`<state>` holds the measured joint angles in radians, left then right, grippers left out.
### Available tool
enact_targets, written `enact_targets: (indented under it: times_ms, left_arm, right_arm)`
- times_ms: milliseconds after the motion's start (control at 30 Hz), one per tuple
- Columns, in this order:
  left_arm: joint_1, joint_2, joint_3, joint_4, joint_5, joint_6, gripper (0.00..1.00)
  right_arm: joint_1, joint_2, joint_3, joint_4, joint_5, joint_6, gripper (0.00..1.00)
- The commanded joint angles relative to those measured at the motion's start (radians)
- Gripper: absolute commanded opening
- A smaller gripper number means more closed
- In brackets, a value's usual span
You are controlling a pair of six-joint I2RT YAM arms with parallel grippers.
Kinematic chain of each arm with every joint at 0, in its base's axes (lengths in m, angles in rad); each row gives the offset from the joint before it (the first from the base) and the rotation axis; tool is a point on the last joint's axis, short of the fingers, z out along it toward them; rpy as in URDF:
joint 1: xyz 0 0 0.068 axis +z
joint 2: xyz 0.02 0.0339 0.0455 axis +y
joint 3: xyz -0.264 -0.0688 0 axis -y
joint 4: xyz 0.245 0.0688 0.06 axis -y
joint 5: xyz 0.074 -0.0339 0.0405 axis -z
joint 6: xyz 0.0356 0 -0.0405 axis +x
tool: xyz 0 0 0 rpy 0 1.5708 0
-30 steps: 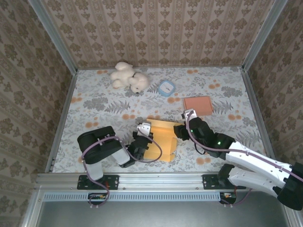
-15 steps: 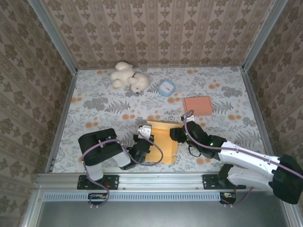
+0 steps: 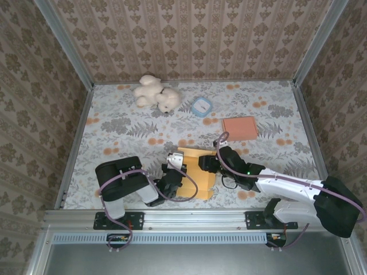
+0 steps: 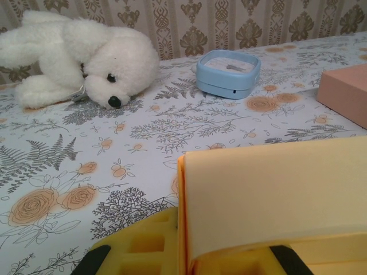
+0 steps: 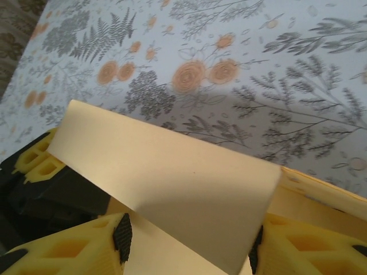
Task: Fold the paper box
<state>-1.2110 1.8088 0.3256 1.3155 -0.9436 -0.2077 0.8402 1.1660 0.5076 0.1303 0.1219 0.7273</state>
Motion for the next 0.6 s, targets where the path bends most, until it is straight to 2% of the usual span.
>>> enact_targets:
  times_ms: [0,100,400,567]
  left_arm:
    - [-0.018,-0.026,-0.005,-0.027,0.023,-0.016,0.08]
    - [-0.018,-0.02,-0.008,-0.027,0.023,-0.029,0.08]
    - [-0.013,-0.023,-0.02,-0.027,0.015,-0.038,0.08]
    - [-0.012,-0.032,-0.026,-0.028,0.02,-0.048,0.08]
  right_arm:
    - [0.001,0.011,-0.015,0.167,-0.107,0.024,0.56]
    - [0.001,-0.008,-0.045,0.193,-0.08,0.03,0.56]
    - [0.002,-0.099,-0.125,0.044,0.066,-0.072,0.57]
    - [0.002,-0.099,-0.178,0.035,0.138,-0.098,0.57]
